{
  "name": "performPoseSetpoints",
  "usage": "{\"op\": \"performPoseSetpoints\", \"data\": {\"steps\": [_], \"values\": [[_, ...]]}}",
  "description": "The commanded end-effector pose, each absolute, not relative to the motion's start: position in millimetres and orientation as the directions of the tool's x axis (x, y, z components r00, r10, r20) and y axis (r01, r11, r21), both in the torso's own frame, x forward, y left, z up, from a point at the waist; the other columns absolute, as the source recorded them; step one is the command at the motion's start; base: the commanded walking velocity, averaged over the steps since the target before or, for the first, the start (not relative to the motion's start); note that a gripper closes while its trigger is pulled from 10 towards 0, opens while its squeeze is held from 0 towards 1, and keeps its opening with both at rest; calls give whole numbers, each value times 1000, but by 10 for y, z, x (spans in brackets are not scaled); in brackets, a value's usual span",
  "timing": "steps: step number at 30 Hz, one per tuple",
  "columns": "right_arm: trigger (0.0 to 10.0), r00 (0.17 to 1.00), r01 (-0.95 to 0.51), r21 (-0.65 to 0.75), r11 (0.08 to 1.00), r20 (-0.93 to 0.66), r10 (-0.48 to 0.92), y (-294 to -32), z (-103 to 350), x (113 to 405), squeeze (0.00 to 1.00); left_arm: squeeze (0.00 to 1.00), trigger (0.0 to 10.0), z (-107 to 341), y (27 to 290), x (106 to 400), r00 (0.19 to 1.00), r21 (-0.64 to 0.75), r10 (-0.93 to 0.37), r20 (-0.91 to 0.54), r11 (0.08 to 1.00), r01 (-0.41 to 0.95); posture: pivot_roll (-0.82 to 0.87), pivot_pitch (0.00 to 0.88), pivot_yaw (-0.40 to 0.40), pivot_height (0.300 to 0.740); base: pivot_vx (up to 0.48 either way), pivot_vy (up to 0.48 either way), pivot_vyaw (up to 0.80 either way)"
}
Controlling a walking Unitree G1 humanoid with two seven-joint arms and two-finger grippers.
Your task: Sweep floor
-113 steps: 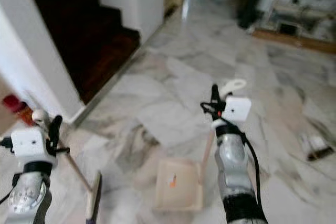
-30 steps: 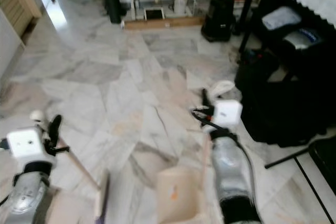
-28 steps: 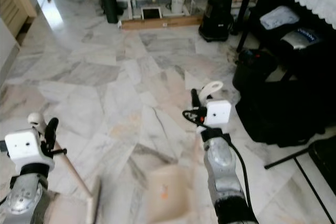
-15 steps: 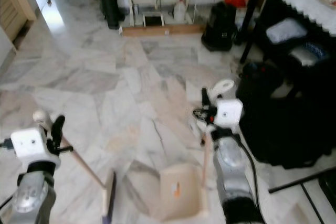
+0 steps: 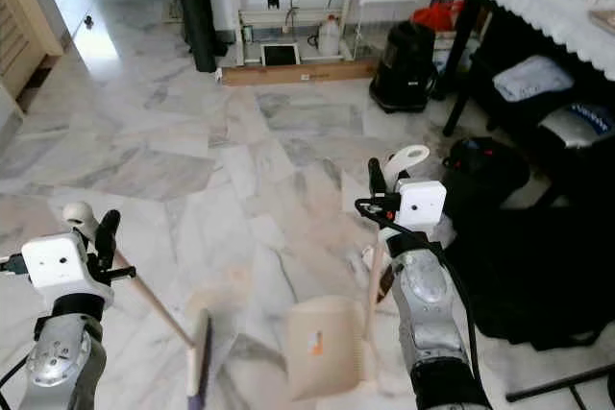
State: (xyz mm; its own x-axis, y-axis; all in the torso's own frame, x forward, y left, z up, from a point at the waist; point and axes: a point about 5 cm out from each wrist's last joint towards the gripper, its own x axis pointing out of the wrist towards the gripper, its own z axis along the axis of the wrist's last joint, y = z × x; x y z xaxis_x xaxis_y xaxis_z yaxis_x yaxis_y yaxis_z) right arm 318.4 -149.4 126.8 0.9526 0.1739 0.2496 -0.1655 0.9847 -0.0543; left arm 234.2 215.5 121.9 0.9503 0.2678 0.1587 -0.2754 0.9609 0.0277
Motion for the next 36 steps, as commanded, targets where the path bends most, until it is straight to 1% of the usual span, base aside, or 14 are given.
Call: {"op": "performPoseSetpoints", "data": {"steps": [1,18,36], "values": [[10000,945,-151,-29,988,291,153,-1535,1350,3185,0,0,10000,1311,2162,2347,942,42,264,208,960,-278,-23,30,7,740,398,0,0],[10000,944,-152,-18,988,293,150,-1516,1337,3172,0,0,10000,1313,2162,2357,946,48,249,207,963,-264,-22,28,16,740,396,0,0],[10000,950,-141,-4,990,282,136,-1528,1326,3186,0,0,10000,1322,2176,2361,946,50,250,207,963,-265,-19,56,23,740,396,0,0]]}}
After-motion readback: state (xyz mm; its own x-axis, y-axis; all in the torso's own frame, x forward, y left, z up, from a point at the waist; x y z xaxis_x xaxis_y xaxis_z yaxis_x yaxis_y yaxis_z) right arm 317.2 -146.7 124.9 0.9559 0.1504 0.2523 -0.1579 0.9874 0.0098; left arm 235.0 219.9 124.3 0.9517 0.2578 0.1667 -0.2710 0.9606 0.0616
